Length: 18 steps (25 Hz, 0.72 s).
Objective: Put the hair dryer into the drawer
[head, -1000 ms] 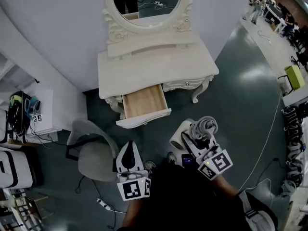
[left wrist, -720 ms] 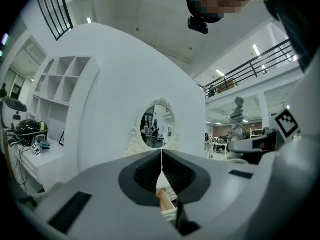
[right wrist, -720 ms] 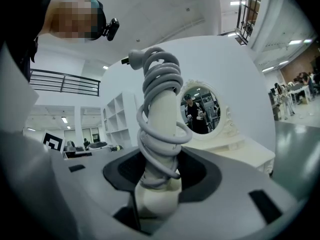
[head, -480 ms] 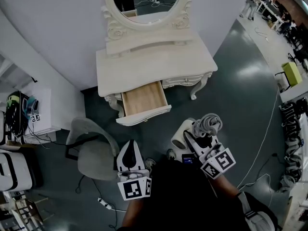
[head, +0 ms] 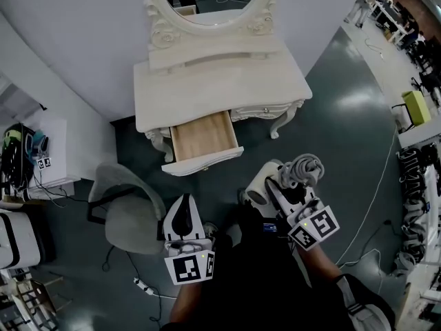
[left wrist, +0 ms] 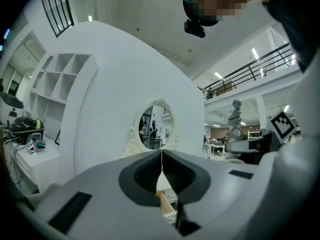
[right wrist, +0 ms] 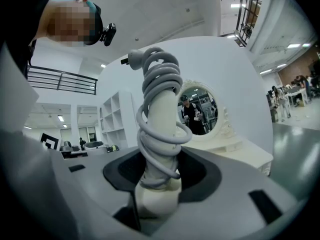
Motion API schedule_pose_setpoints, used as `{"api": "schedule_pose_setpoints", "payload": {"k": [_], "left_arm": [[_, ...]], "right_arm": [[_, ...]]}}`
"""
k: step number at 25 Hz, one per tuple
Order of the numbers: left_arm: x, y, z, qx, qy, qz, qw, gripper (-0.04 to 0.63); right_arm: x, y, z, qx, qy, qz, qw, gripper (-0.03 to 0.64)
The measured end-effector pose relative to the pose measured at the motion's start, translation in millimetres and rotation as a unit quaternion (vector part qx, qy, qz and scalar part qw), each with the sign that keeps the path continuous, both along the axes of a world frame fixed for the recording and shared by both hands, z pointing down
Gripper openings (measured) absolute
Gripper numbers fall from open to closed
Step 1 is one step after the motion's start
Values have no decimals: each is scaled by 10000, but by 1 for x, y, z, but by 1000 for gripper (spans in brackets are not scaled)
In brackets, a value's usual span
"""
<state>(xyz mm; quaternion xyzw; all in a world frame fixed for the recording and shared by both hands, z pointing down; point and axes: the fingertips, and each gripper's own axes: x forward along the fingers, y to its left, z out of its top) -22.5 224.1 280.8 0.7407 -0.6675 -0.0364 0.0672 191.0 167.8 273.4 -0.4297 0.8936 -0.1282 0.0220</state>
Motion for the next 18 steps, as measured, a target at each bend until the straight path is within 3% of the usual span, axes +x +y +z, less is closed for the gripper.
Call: {"api": "schedule_pose_setpoints", "payload": {"k": [18], "left_arm": [[53, -95, 11, -24, -48, -1075, 9942, 25]], "right_arm": [[10, -125, 19, 123, 181, -1404, 9899, 195]]}}
